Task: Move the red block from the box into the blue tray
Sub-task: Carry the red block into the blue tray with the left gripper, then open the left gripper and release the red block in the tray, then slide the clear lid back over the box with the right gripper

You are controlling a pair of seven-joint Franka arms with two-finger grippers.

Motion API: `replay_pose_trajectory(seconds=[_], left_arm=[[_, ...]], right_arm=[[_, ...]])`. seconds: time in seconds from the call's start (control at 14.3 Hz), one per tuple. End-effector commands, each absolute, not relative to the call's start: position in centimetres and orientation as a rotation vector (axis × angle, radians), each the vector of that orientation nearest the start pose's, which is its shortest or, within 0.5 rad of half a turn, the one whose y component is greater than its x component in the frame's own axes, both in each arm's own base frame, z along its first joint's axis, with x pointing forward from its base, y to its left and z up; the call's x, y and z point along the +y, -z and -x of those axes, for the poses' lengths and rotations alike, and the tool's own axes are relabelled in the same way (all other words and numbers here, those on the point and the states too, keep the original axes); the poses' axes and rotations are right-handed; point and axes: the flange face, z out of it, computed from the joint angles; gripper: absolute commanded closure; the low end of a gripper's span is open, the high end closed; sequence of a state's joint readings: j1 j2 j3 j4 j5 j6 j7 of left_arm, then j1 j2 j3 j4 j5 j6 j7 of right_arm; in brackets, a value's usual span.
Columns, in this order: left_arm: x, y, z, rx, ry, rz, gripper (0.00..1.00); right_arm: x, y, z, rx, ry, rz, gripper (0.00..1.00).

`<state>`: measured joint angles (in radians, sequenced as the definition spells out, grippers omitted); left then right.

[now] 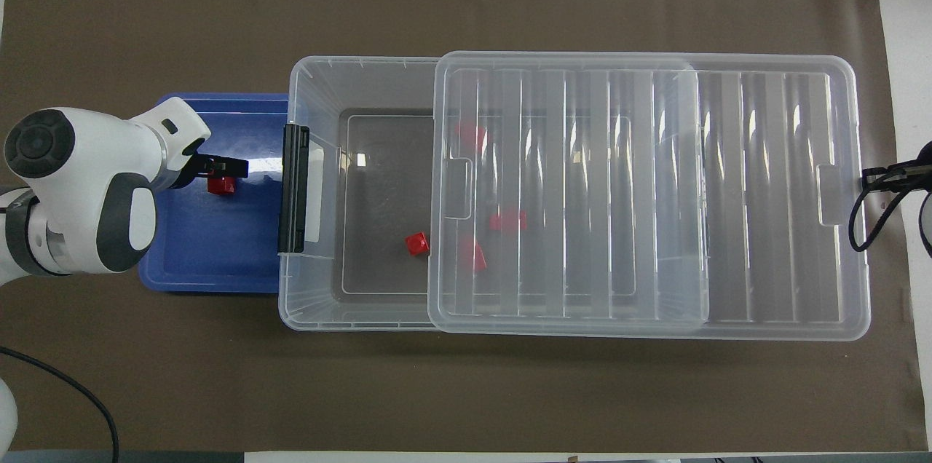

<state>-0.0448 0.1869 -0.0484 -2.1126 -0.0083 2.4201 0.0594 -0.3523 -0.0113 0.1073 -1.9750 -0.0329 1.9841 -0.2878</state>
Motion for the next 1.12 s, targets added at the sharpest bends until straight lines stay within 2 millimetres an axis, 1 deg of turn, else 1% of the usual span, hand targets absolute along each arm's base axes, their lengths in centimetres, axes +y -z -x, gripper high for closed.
replay_pose_trajectory(seconds=[0.0, 0.07, 0.21, 0.28, 0.35, 0.42, 0.49, 0.63, 0.7, 0.98, 1.05], left_arm=[[-5.5, -39.3, -58.3, 0.247, 0.129, 3.145, 0.00], [-5.6, -41.3, -58.9, 0.247, 0.107, 3.146, 0.00], [-5.9, -45.6, -59.6, 0.257, 0.051, 3.147, 0.00], [-6.0, -47.8, -59.8, 0.260, 0.039, 3.146, 0.00], [-6.1, -49.6, -59.6, 0.261, 0.034, 3.146, 0.00], [-6.1, -51.6, -59.0, 0.264, 0.046, 3.144, 0.00], [-5.8, -53.2, -58.2, 0.259, 0.058, 3.145, 0.00], [-5.5, -55.6, -56.8, 0.253, 0.048, 3.141, 0.00], [-5.5, -56.4, -56.5, 0.256, 0.043, 3.141, 0.00], [-4.7, -60.3, -56.4, 0.236, 0.002, 3.145, 0.00], [-4.3, -60.7, -56.4, 0.229, -0.024, 3.147, 0.00]], right_arm=[[-13.4, -47.2, -53.5, -0.064, 0.032, 3.172, 1.00], [-13.1, -47.3, -53.5, -0.069, 0.034, 3.173, 1.00], [-10.8, -47.3, -54.1, -0.068, 0.037, 3.170, 1.00], [-10.6, -47.4, -54.1, -0.039, 0.040, 3.171, 1.00], [-9.7, -47.3, -54.2, -0.044, 0.036, 3.170, 1.00], [-9.2, -47.3, -54.3, -0.044, 0.036, 3.170, 1.00], [-9.1, -47.3, -54.4, -0.022, 0.036, 3.170, 1.00], [-7.8, -47.2, -54.5, -0.010, 0.030, 3.169, 1.00], [-7.4, -47.2, -54.5, 0.005, 0.031, 3.168, 1.00], [-6.0, -47.4, -54.7, 0.044, 0.032, 3.168, 1.00], [-5.6, -47.3, -54.7, 0.049, 0.028, 3.167, 1.00]])
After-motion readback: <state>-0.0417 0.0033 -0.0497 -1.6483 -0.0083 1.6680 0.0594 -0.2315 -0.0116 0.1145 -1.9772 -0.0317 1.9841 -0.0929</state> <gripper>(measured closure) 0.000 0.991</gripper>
